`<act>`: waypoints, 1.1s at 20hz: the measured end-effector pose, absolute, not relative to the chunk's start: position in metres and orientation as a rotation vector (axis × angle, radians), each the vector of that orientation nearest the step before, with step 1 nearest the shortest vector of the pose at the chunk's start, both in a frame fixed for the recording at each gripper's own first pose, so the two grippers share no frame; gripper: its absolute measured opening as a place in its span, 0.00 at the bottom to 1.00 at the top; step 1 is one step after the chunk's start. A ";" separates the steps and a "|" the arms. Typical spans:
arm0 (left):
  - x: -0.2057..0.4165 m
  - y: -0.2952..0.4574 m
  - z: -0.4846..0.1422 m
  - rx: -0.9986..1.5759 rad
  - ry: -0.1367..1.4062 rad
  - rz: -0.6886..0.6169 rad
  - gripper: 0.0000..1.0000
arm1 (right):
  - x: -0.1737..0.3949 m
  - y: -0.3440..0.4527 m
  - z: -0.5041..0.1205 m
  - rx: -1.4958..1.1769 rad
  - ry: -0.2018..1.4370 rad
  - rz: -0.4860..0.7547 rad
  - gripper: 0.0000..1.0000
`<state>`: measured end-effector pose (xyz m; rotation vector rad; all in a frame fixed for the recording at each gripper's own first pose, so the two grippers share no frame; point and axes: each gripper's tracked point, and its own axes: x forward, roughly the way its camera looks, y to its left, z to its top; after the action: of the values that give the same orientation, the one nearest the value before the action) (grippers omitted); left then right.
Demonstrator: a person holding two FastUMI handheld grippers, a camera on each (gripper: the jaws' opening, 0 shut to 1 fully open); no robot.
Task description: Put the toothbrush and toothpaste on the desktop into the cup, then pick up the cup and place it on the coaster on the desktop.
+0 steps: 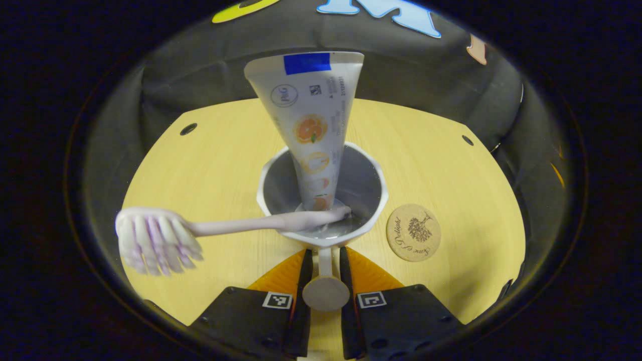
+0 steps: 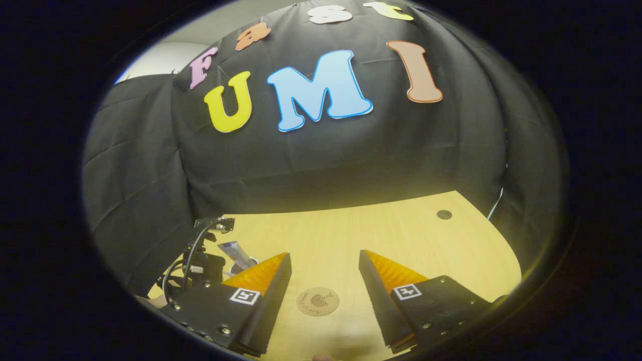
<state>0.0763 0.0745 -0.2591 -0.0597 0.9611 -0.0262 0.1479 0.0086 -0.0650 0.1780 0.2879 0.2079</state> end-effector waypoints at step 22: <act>0.085 -0.015 -0.247 -0.083 0.902 -0.164 0.24 | 0.135 -0.035 -0.068 0.222 0.279 0.161 0.81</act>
<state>0.0847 -0.0146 -0.2473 -0.0828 0.9016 -0.1645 0.1353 -0.0348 -0.0678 0.2221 0.2794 0.1606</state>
